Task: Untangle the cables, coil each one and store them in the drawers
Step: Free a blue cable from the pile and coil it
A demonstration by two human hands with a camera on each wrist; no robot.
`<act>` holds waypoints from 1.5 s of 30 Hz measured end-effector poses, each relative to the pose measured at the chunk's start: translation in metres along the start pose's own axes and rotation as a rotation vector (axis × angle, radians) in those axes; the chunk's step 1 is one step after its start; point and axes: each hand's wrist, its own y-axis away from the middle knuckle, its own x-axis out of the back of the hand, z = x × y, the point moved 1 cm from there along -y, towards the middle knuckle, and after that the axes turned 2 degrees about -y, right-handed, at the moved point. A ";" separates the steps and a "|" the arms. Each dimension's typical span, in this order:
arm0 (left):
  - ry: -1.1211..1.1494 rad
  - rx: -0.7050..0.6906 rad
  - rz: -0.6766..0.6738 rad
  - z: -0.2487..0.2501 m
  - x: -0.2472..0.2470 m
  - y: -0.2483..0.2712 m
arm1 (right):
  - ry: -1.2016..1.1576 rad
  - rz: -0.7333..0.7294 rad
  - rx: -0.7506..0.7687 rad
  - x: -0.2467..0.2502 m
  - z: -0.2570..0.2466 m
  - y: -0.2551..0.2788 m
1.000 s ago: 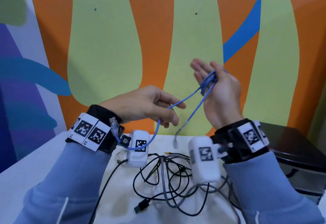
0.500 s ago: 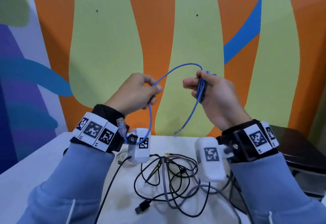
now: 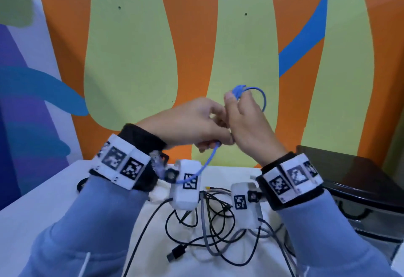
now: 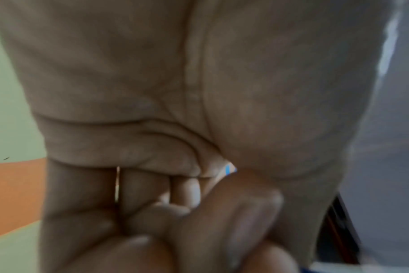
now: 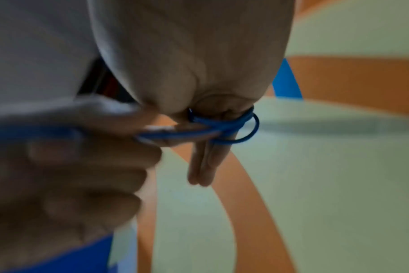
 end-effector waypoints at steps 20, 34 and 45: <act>0.042 0.275 0.903 -0.105 0.029 -0.020 | -0.276 -0.668 0.004 0.021 -0.024 0.017; 0.740 -0.039 0.712 -0.044 0.029 -0.010 | -0.108 -0.026 -0.365 0.017 0.038 -0.011; -0.130 -0.214 0.235 -0.028 -0.014 -0.025 | -0.674 -0.360 -0.492 0.009 0.013 -0.003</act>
